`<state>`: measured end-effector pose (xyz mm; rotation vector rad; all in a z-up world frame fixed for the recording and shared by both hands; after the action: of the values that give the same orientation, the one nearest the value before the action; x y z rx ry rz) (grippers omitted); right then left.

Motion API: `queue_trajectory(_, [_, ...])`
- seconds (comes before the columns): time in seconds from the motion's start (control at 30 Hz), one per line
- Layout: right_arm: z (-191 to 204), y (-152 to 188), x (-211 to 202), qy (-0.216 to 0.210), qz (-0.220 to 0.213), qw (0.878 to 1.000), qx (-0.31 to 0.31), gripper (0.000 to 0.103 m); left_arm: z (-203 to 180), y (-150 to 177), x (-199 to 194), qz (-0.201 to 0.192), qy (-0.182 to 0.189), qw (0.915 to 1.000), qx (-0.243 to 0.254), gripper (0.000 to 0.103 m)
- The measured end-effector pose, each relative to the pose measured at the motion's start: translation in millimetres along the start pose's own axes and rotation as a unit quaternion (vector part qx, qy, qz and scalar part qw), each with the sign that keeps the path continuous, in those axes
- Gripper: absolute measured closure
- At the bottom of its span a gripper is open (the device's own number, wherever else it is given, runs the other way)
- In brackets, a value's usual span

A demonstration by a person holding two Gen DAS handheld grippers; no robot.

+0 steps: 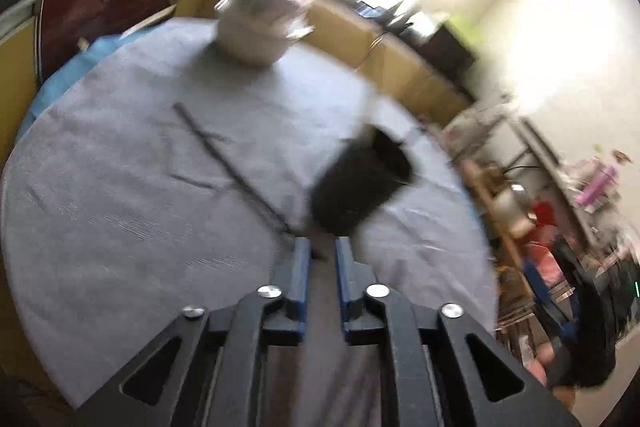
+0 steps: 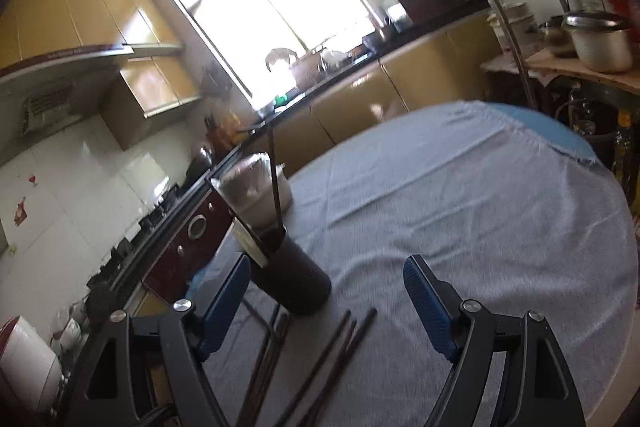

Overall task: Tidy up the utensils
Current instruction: 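Move both open tools back down to the chopsticks on the cloth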

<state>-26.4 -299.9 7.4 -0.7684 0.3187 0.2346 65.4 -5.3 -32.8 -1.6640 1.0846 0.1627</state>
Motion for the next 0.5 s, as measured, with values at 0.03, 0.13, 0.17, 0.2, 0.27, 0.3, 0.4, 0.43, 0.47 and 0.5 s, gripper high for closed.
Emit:
queue_trajectory(0.03, [3,0,-1,-0.006,-0.007,1.0,0.003,0.021,-11,6,-5,-0.012,0.009,0.9999,0.008,0.077])
queue_trajectory(0.13, [15,-1,-5,-0.032,-0.027,0.999,0.023,0.02,-38,20,1,-0.014,0.064,0.9977,0.016,0.07])
queue_trajectory(0.17, [17,-1,-7,-0.04,-0.031,0.998,0.03,0.02,-41,24,6,-0.004,0.073,0.9973,0.012,0.07])
queue_trajectory(0.2, [20,-2,-10,-0.051,-0.037,0.997,0.042,0.02,-43,32,13,0.016,0.086,0.9962,0.001,0.07])
queue_trajectory(0.27, [27,-7,-22,-0.067,-0.06,0.994,0.054,0.02,-44,41,17,0.03,0.096,0.9949,-0.003,0.07])
queue_trajectory(0.3, [30,-11,-30,-0.072,-0.071,0.993,0.055,0.019,-47,45,16,0.033,0.098,0.9946,0.0,0.07])
queue_trajectory(0.4, [36,-24,-48,-0.092,-0.106,0.987,0.073,0.018,-50,45,9,0.025,0.113,0.9933,0.0,0.07])
queue_trajectory(0.43, [38,-28,-53,-0.099,-0.115,0.985,0.078,0.016,-50,43,6,0.023,0.116,0.993,0.0,0.07])
queue_trajectory(0.47, [41,-30,-56,-0.109,-0.124,0.983,0.083,0.015,-49,42,5,0.023,0.118,0.9927,0.0,0.07])
queue_trajectory(0.5, [43,-33,-60,-0.12,-0.135,0.98,0.086,0.015,-51,42,4,0.025,0.123,0.9921,-0.002,0.07])
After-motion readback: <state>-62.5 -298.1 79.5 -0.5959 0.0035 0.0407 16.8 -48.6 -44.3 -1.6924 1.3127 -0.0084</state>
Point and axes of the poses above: each gripper's, at about its wrist camera, not at the fingertips, and x roughly the way its jaws point, z to its left, y to its underside, the point moved 1 cm from there along x, roughly the way its jaws point, and after that the axes turned 9 degrees about x, right-handed, at the moved point
